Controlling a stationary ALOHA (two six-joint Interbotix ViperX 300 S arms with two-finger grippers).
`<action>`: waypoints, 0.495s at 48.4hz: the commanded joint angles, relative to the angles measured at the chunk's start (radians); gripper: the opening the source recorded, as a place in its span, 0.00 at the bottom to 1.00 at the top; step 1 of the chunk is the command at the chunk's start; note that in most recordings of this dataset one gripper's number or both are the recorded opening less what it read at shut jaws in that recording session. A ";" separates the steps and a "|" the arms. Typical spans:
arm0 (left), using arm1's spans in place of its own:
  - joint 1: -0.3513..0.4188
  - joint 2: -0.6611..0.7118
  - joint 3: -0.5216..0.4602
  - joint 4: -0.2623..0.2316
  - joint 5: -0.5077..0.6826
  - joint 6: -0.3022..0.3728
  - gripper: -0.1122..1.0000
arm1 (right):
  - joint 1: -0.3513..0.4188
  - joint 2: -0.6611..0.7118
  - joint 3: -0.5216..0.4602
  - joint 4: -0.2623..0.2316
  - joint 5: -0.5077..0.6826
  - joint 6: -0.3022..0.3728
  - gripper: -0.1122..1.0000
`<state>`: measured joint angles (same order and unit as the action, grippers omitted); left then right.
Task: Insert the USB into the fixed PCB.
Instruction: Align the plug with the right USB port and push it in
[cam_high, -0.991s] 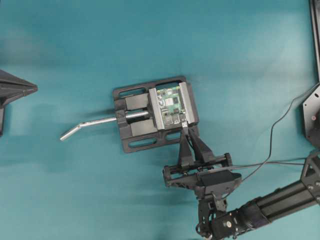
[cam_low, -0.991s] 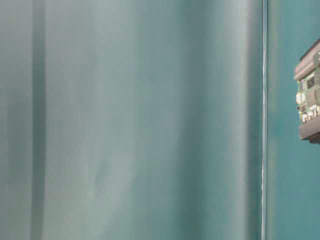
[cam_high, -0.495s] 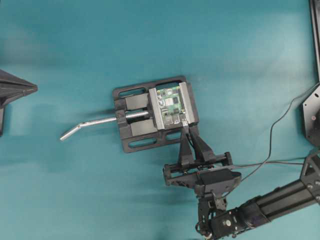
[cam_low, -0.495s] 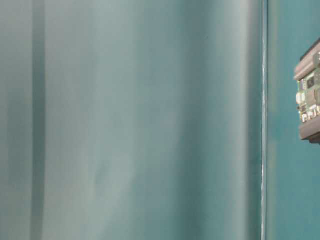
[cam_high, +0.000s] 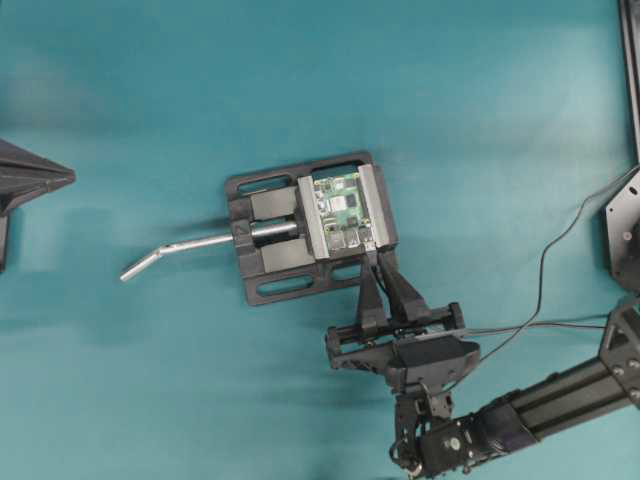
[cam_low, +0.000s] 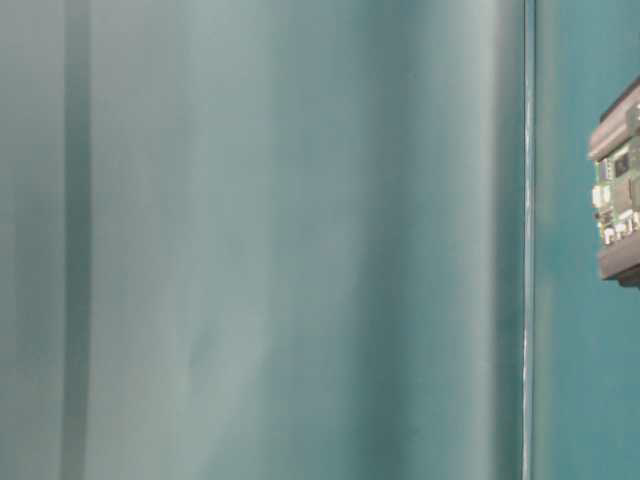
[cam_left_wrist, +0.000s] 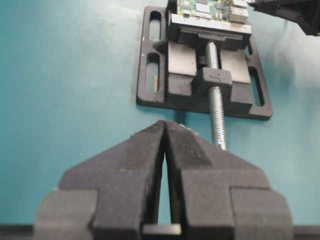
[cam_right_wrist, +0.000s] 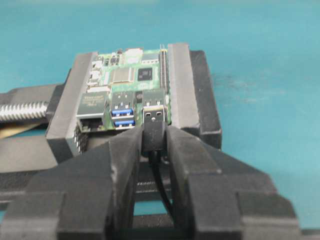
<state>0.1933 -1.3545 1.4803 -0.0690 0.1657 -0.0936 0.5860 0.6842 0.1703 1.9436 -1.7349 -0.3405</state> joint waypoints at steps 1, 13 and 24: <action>0.003 0.008 -0.028 0.005 -0.005 -0.005 0.10 | -0.025 -0.049 -0.005 -0.011 -0.009 -0.009 0.27; 0.003 0.008 -0.028 0.005 -0.005 -0.005 0.10 | -0.031 -0.067 -0.003 -0.028 -0.009 -0.020 0.27; 0.003 0.008 -0.028 0.005 -0.005 -0.005 0.10 | -0.037 -0.091 0.015 -0.040 -0.009 -0.025 0.27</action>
<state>0.1933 -1.3545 1.4803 -0.0690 0.1641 -0.0920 0.5844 0.6489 0.1856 1.9267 -1.7334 -0.3620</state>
